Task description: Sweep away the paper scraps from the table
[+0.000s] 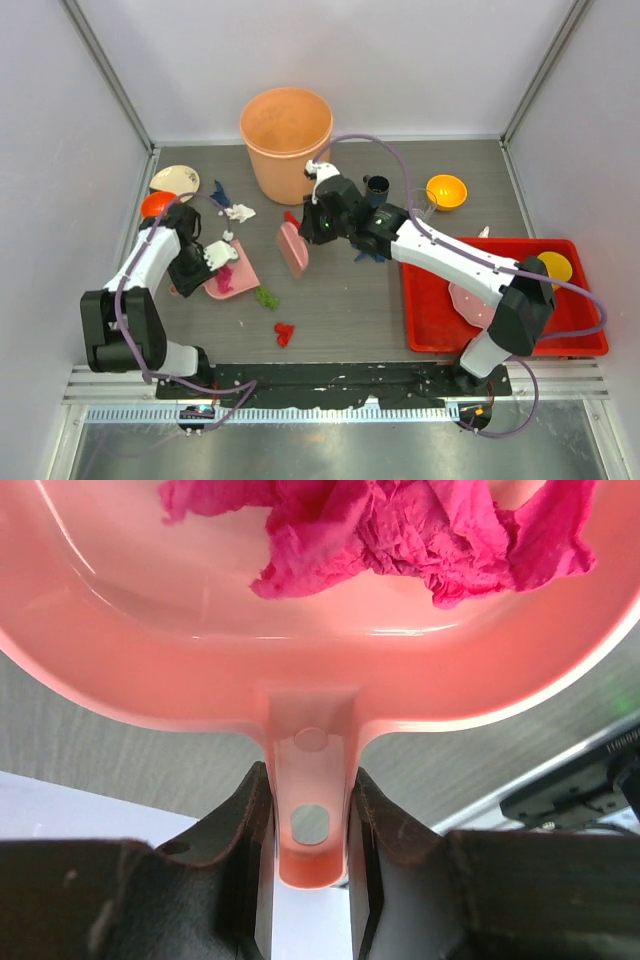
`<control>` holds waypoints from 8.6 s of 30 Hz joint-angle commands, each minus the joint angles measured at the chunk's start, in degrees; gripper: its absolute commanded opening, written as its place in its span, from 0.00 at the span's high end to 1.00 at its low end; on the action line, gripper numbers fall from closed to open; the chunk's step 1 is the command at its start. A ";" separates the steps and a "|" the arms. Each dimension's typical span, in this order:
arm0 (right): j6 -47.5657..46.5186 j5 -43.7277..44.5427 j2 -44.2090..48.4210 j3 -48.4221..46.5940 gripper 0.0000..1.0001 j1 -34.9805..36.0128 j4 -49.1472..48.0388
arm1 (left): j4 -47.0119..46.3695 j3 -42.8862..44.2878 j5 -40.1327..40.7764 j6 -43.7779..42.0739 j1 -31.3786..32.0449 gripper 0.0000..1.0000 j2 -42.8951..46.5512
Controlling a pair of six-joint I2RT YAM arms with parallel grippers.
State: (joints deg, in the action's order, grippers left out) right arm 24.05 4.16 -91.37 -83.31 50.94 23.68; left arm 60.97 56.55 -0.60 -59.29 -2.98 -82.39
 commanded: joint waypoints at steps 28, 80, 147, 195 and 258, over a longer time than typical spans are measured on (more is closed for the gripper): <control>19.29 -11.72 -8.38 7.04 0.99 2.67 -27.03 | -3.93 -8.21 -1.75 2.51 9.31 1.00 -3.83; -14.21 27.56 27.21 6.58 0.99 2.41 -0.74 | -2.43 62.43 2.70 42.14 6.41 1.00 -20.42; -46.60 -13.47 16.27 10.45 0.99 3.29 -18.66 | -21.18 53.50 33.23 24.72 17.87 1.00 -10.09; -93.95 -17.08 -18.77 4.98 0.99 12.69 -25.70 | -9.73 9.10 -1.86 21.67 -21.71 1.00 12.87; 14.52 -9.61 -28.25 -18.91 0.99 6.90 -21.29 | -2.62 1.54 10.91 -11.82 -1.33 1.00 -12.36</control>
State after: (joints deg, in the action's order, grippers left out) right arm 29.82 -0.03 -119.70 -101.97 57.93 15.05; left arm 56.01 57.41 15.90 -74.61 -6.55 -95.94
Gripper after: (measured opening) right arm 0.158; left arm 0.298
